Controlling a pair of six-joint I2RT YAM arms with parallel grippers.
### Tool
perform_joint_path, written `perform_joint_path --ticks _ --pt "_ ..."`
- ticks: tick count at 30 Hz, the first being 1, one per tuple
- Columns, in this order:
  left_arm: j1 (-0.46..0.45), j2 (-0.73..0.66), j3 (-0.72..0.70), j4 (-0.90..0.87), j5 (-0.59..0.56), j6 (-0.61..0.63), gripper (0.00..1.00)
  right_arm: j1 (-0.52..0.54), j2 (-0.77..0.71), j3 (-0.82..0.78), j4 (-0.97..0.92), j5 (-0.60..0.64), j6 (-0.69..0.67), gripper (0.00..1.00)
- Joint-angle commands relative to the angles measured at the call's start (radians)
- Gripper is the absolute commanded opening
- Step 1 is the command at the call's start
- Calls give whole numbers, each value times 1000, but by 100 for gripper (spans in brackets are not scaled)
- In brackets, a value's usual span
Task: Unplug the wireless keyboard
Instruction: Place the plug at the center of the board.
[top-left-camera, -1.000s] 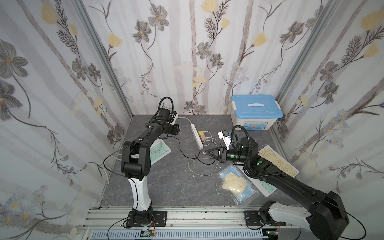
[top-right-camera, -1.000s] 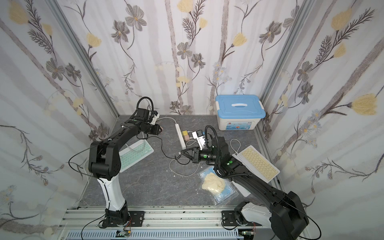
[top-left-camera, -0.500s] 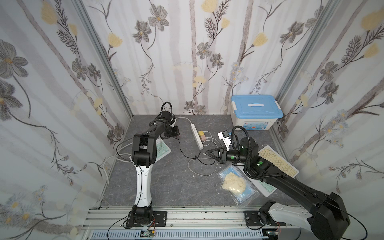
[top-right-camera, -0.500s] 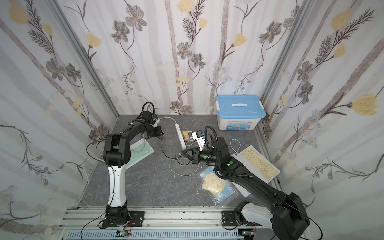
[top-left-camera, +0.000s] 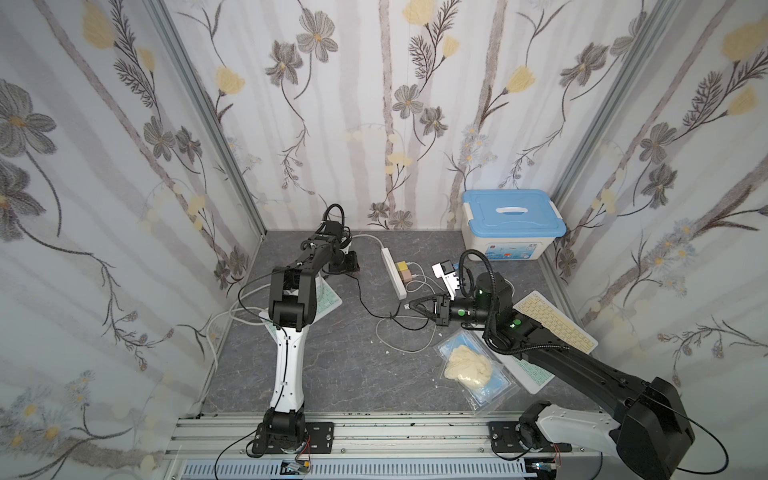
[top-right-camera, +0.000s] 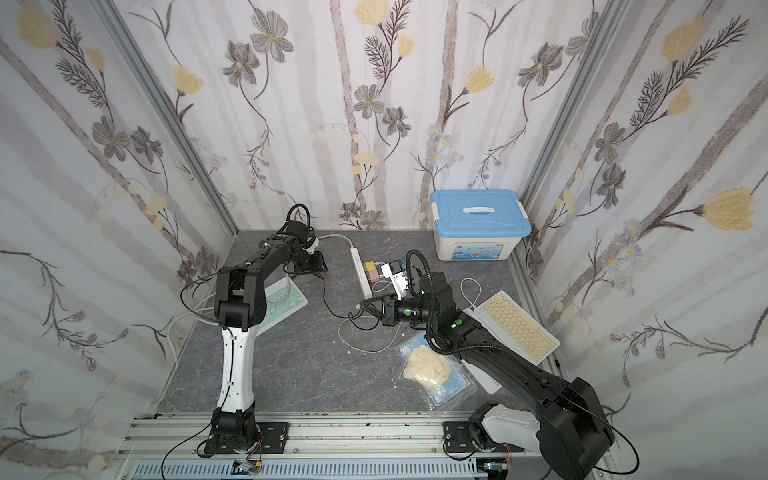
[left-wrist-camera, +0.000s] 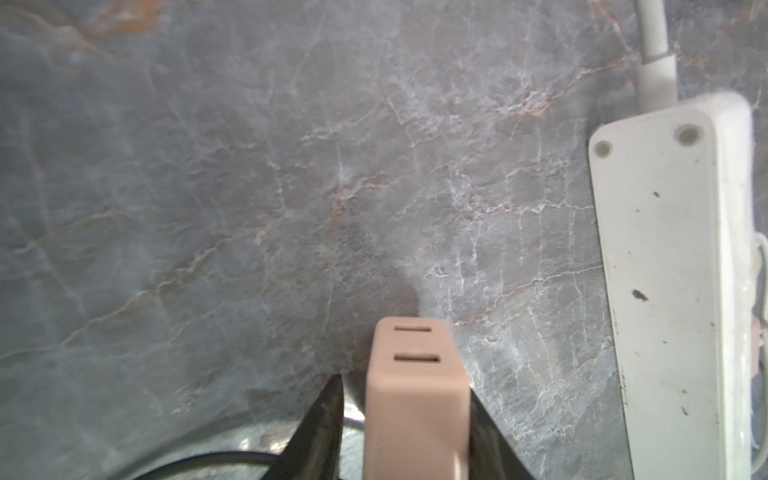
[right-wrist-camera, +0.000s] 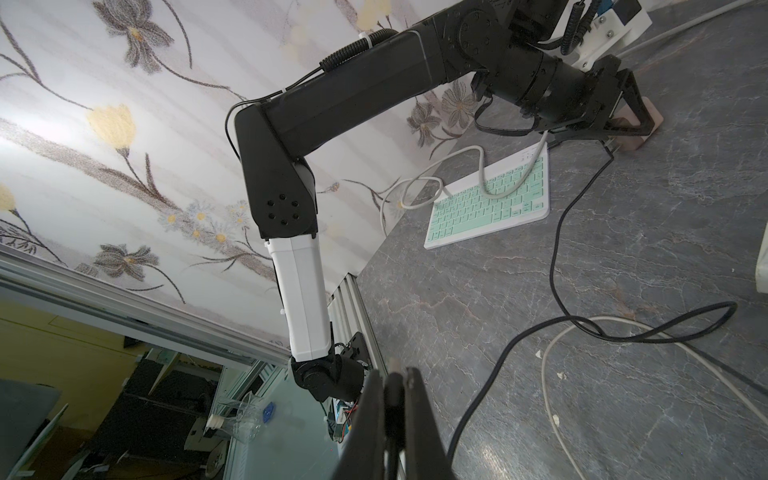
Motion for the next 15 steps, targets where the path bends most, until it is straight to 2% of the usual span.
perform_joint_path --ticks 1,5,8,15 --pt "3 23 39 -69 -38 -7 46 3 7 1 20 -6 -10 0" --pt "6 46 80 -96 -45 -16 46 3 6 6 18 -4 -10 0" --pt "12 55 97 -109 -60 -21 53 4 6 4 18 -5 -10 0" --pt "22 31 99 -130 -59 3 57 7 8 -2 18 -6 -12 0"
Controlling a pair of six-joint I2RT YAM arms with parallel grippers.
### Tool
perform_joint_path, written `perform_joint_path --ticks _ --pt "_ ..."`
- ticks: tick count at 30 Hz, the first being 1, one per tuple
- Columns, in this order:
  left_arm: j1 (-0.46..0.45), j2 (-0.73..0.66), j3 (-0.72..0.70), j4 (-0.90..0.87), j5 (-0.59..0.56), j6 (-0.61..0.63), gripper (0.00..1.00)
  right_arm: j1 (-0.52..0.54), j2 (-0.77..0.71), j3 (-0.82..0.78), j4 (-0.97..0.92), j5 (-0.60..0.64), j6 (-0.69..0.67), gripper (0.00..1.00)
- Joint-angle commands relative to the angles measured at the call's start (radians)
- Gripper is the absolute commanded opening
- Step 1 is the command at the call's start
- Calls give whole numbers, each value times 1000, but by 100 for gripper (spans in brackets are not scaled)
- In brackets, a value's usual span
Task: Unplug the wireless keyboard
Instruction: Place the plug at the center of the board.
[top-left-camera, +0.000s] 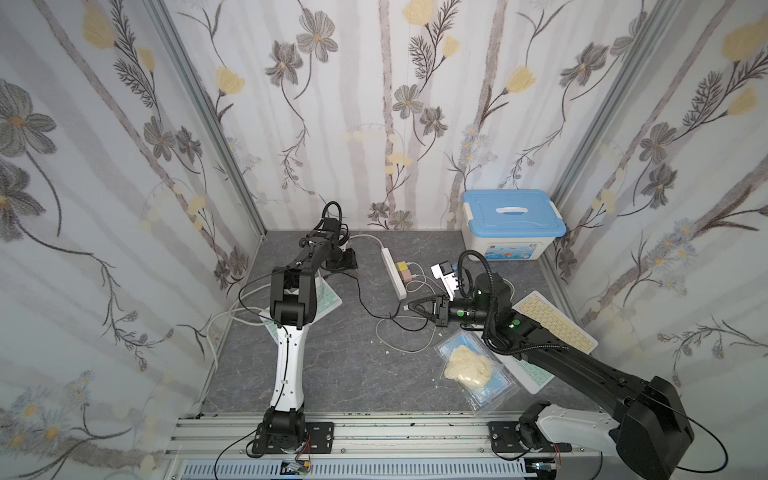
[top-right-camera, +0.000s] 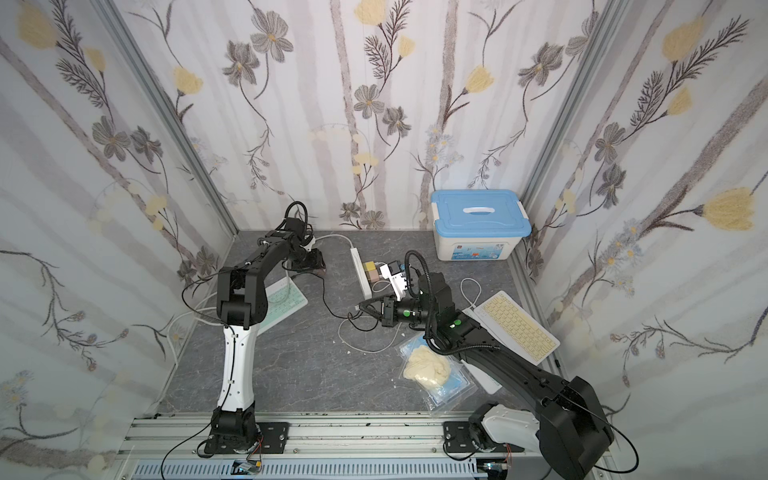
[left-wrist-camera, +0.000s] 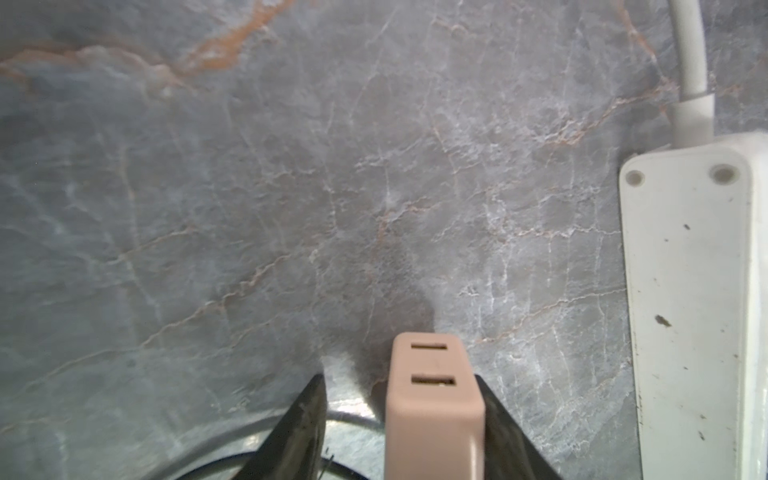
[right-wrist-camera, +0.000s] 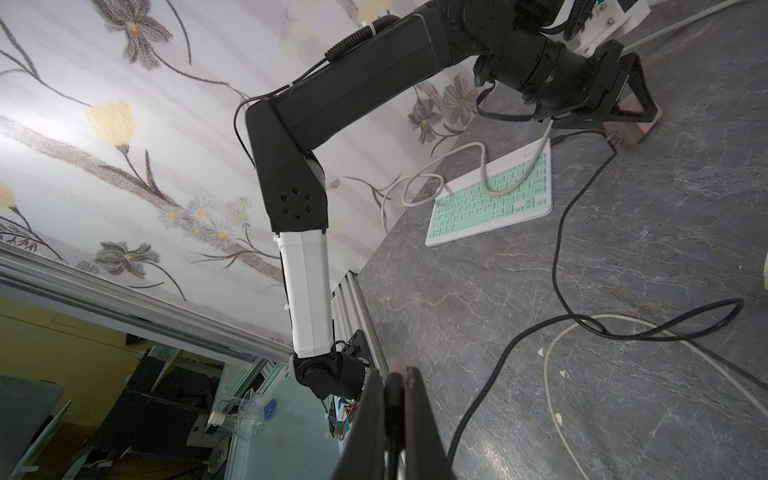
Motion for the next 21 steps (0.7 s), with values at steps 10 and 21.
perform_joint_path --ticks 10,21 --pt "24 -35 -2 -80 -8 41 55 6 16 2 21 -14 -11 0" --pt "39 -45 -22 -80 29 46 45 9 25 2 21 -15 -11 0"
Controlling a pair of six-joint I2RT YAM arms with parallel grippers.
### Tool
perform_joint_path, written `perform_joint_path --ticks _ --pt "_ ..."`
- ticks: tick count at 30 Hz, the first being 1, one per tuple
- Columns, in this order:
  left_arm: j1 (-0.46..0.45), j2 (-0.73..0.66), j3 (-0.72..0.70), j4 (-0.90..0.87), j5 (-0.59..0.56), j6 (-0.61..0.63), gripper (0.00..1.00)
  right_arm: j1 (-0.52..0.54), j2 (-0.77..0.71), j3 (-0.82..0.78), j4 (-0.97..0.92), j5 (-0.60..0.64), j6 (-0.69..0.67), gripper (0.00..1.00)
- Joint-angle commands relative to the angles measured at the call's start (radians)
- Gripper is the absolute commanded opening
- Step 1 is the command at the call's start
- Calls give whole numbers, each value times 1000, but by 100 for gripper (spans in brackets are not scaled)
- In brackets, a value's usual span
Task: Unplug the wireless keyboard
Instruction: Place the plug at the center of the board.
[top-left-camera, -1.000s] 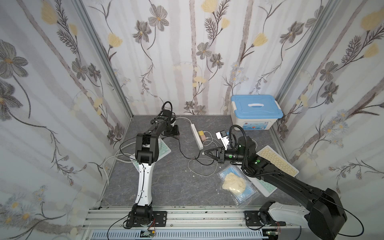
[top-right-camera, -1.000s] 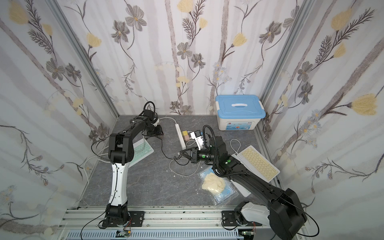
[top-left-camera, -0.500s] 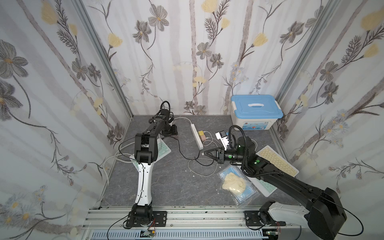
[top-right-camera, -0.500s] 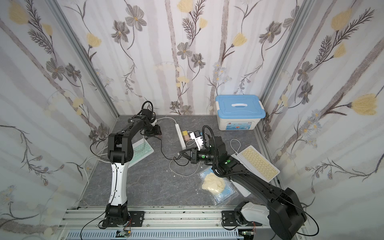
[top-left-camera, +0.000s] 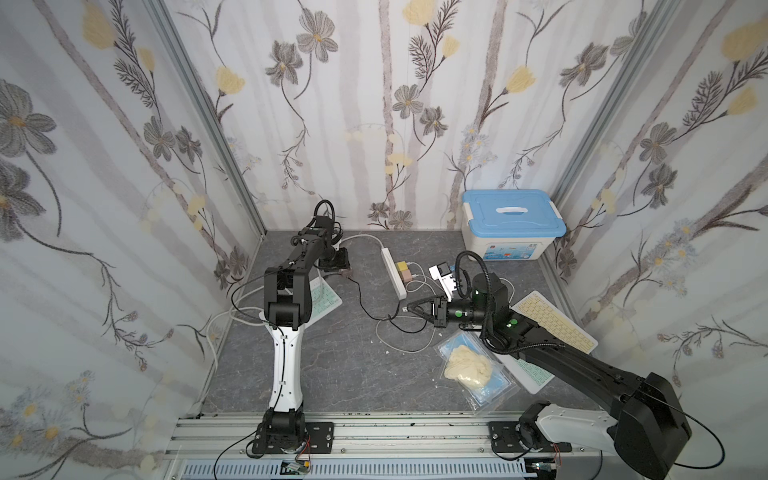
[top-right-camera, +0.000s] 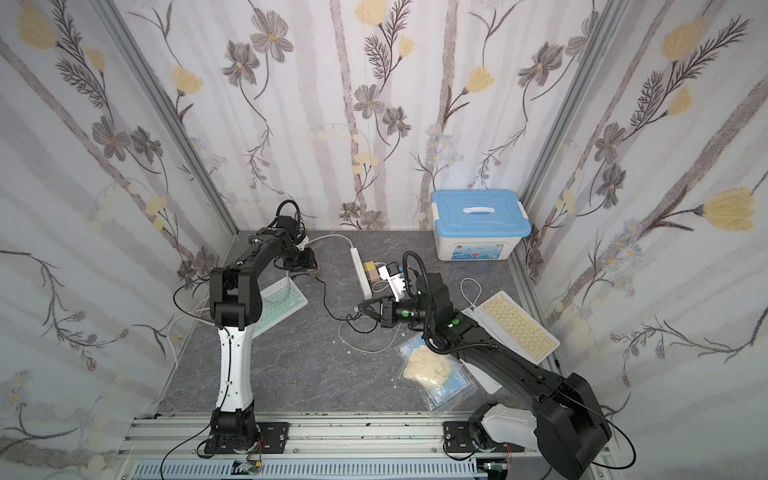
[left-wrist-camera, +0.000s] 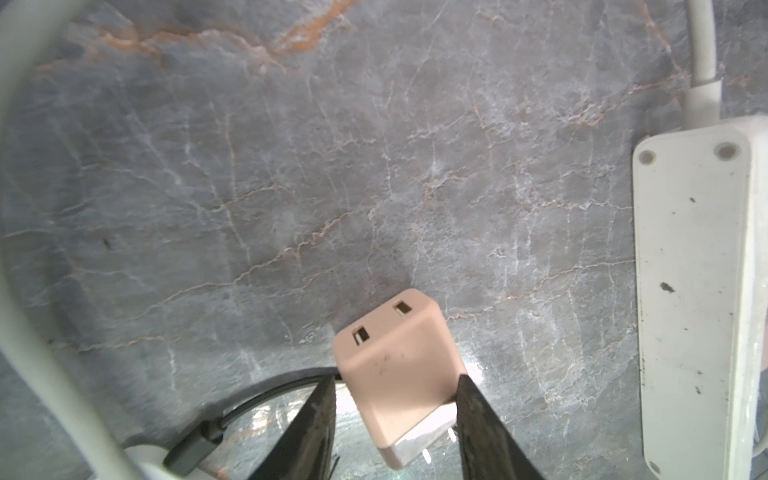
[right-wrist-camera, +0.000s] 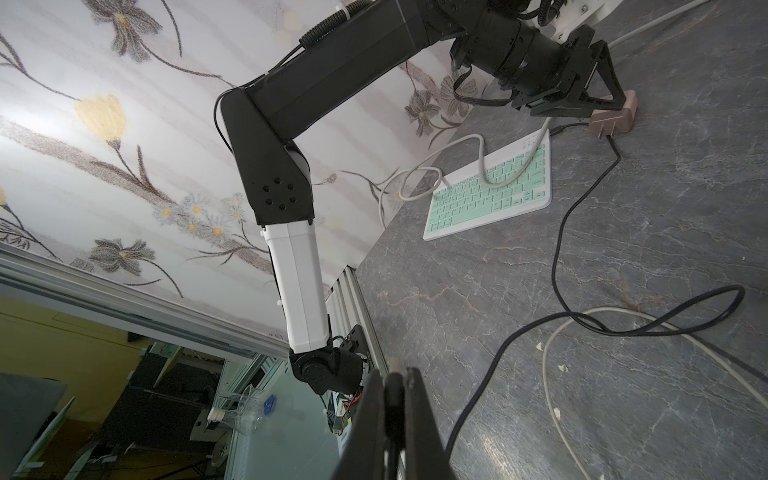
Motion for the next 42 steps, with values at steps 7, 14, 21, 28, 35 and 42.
perform_joint_path --ticks 7,14,21,28,35,42 --pt "-3 -3 -51 41 115 -25 44 6 9 13 21 -17 -4 0" --pt "-14 22 -29 79 180 -73 45 17 -7 40 7 -26 -2 0" --pt "-16 -22 -59 103 136 -73 52 21 -55 71 10 -48 13 0" --pt "-5 -171 -114 130 143 -66 57 23 -83 131 42 -88 41 0" --pt "-9 -400 -356 252 154 -136 60 35 -51 129 116 -117 83 0" --pt "-54 -725 -883 494 130 -302 62 99 48 128 94 -128 38 0"
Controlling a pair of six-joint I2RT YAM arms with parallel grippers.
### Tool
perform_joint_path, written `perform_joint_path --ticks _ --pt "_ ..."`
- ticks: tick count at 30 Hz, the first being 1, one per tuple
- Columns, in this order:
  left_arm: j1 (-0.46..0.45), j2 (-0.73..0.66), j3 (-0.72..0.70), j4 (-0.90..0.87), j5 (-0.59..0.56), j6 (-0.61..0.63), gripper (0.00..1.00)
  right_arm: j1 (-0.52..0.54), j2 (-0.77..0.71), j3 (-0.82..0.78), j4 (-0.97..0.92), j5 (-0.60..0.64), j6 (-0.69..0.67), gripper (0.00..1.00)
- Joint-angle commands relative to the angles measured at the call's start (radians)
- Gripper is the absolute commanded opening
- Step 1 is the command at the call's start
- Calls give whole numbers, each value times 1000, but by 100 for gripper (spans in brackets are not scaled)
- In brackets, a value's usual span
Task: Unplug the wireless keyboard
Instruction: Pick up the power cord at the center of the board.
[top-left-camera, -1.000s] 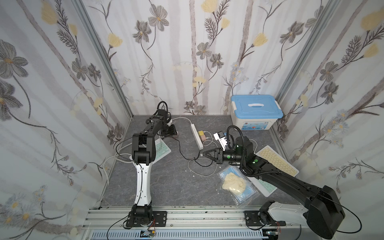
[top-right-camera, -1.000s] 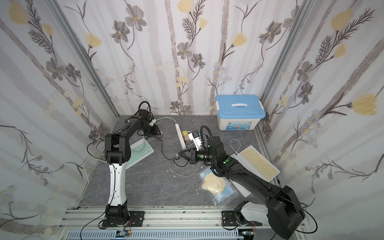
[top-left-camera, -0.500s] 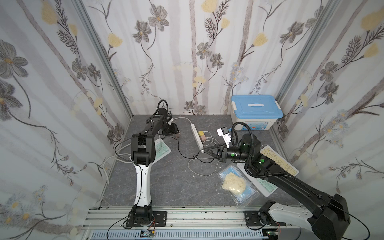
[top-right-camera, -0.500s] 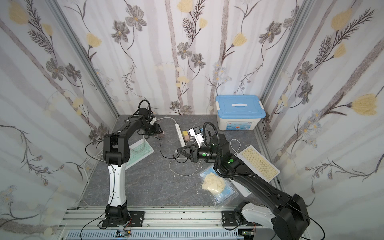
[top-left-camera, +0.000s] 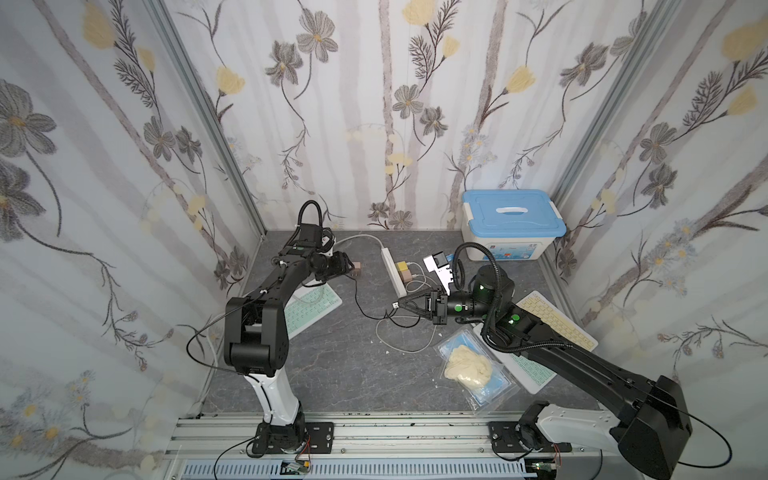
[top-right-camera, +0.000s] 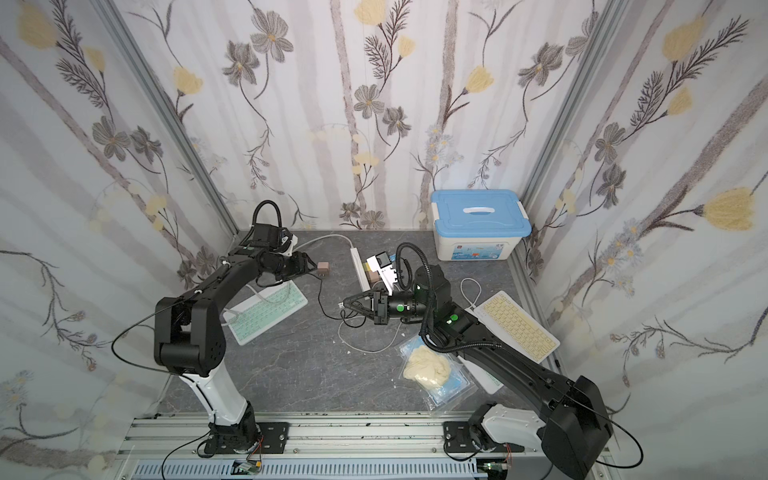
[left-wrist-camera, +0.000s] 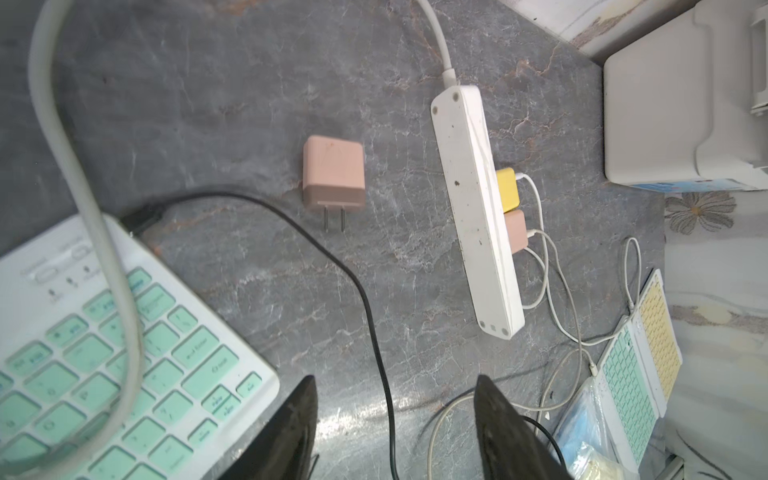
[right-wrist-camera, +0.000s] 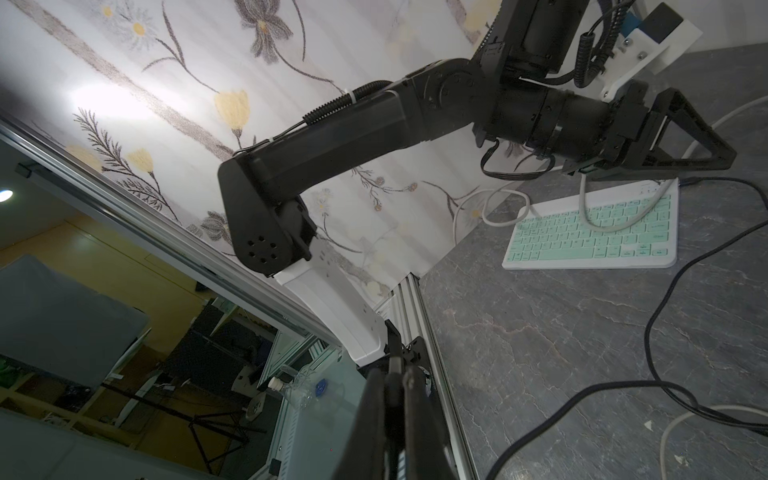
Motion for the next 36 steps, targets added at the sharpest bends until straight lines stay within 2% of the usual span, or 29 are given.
perform_joint_path --ticks 1,7,11,17,20,23,26,36 --pt "-41 -87 -163 145 -15 -101 62 27 55 3 31 -37 -22 0" --pt "-76 -143 -396 338 -14 -235 63 117 157 58 52 -65 -23 0" --pt "-86 -122 -414 360 -54 -225 63 145 185 103 56 -69 -24 0" --pt "-86 -45 -390 459 -24 -230 61 151 188 114 46 -66 -33 0" --pt "-85 -15 -365 462 -41 -229 47 151 182 113 30 -52 -44 0" --pt "-85 -39 -368 471 -64 -228 15 151 173 97 19 -29 -54 0" --pt "-86 -83 -368 456 -62 -202 0 146 178 73 41 -16 -42 0" --pt "-85 -331 -237 197 -112 -50 0 145 246 104 72 -21 -22 0"
